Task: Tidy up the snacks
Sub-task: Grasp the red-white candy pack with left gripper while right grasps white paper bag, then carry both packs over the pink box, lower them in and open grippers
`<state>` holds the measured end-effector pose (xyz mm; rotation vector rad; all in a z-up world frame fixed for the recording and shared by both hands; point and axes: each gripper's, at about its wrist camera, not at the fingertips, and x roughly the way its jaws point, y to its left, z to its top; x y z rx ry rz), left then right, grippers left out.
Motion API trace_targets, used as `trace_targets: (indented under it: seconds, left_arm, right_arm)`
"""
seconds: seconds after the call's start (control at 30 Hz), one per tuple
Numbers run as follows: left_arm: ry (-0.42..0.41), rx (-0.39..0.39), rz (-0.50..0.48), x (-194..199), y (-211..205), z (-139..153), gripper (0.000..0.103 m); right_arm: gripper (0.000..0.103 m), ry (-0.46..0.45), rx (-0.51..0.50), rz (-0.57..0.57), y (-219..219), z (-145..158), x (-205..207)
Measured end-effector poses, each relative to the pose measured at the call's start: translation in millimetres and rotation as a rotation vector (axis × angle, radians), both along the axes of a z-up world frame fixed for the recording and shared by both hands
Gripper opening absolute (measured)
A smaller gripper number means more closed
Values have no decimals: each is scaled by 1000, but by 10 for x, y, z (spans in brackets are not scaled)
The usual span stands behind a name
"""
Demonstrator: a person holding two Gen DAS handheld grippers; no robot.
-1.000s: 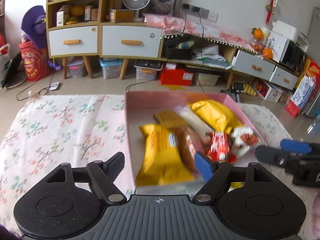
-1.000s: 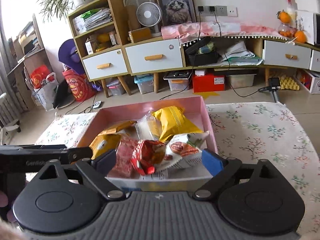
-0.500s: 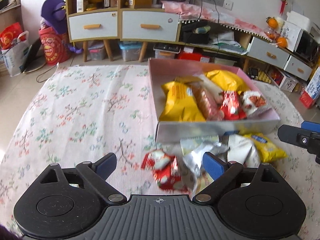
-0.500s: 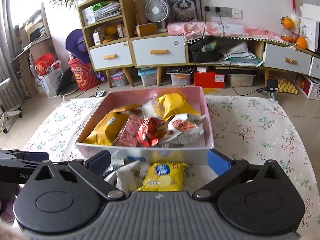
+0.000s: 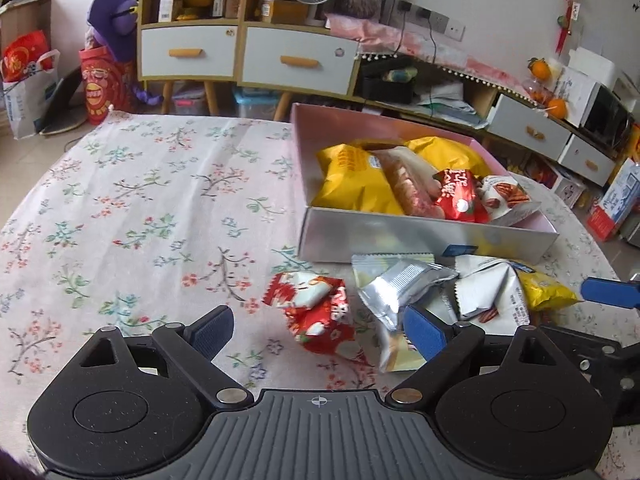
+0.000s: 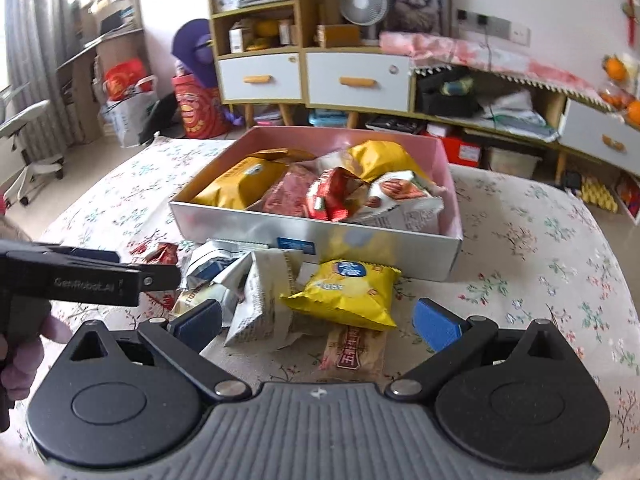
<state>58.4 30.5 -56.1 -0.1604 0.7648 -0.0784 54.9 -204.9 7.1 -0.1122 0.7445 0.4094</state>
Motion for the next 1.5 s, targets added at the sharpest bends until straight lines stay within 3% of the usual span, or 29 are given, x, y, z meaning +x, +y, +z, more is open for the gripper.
trace_targets:
  seconds: [0.23, 0.67, 0.97, 1.5]
  left_arm:
    - [-2, -56, -7, 28, 14, -19, 72]
    - [29, -52, -19, 54, 93, -67, 30]
    - [43, -68, -21, 50, 223, -63, 28]
    - [57, -64, -34, 31, 298, -62, 28]
  right_arm:
    - [92, -29, 1, 26, 50, -6, 32]
    - [66, -46, 2, 75, 216, 4, 67]
    - [47, -29, 0, 114, 316, -6, 76]
    - [46, 13, -43, 128, 437, -70, 67]
